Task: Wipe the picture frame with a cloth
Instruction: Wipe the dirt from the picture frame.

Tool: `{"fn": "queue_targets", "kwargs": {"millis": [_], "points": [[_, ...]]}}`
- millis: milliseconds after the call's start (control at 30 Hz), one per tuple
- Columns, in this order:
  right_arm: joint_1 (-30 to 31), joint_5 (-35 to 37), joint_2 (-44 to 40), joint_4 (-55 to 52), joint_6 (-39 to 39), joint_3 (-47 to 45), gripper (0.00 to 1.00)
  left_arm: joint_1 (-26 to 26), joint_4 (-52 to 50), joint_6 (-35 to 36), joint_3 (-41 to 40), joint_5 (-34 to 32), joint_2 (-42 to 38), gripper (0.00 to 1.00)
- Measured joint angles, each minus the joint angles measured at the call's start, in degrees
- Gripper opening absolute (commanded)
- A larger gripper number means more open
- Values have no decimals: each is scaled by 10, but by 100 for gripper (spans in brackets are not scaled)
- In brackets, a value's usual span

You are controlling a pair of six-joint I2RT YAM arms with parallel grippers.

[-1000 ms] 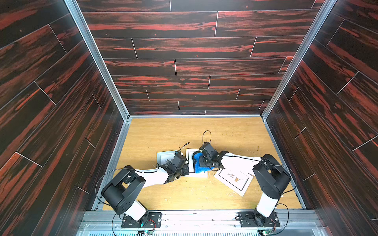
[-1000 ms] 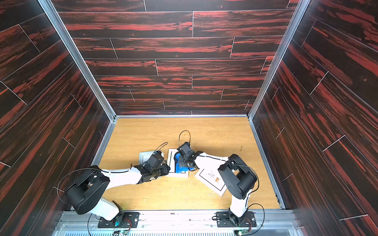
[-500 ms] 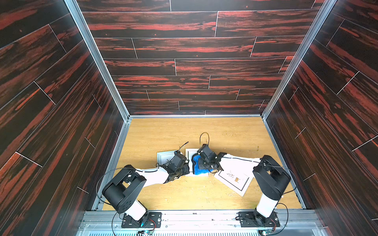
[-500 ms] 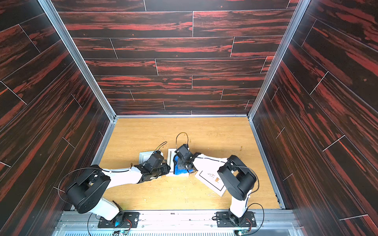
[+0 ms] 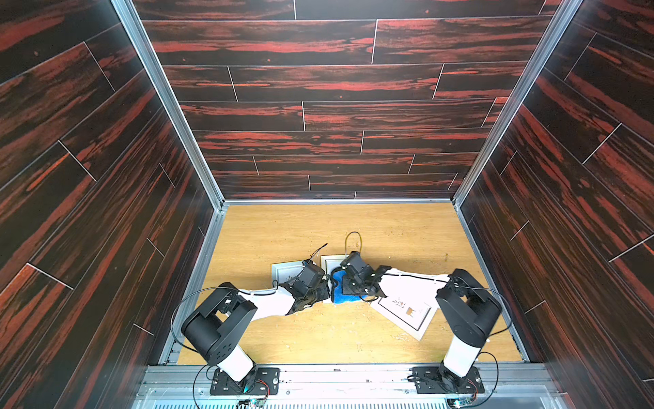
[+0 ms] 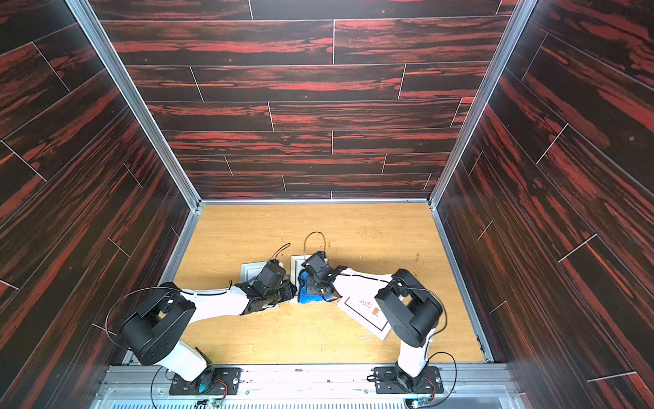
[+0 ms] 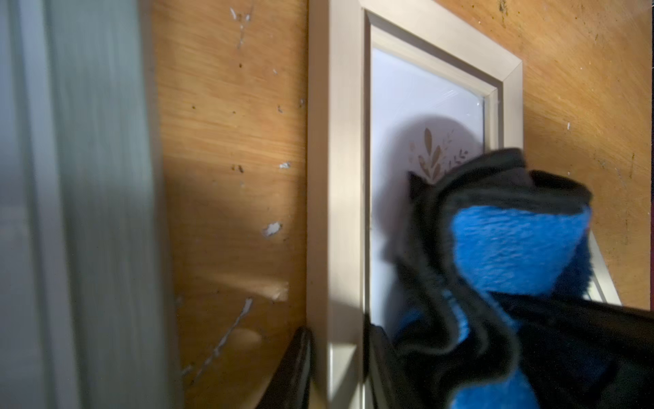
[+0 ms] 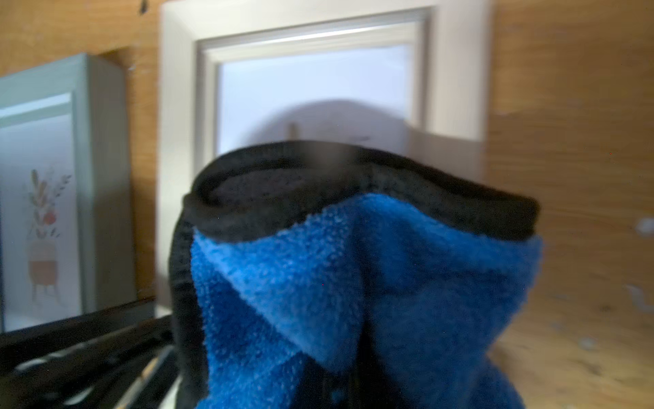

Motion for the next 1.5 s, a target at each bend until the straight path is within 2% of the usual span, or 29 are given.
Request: {"fn": "queue_targets", "kwargs": {"millis": [133,333,600,900,1067,1167,1500], "points": [[5,-10,-10,15,2,-13,0,-1,0,0,0,-1,0,10],[42,2,10,6,9,18,0,-1,-7,-1,3,-4,0,10],[-6,-12,-32,29,5,-37,0,-3,-4,-9,4,-4,2,10],[48,6,11,14,7,16,0,-3,-11,-12,7,-10,2,10],[-1,-7,-29,28,4,-38,0,-3,-9,-14,7,-9,1,10],[-8,-11,-45,29,2,-47,0,-4,-9,-16,7,-11,2,10],[51,5,11,6,6,21,0,-3,-12,-15,7,-17,2,10]]}}
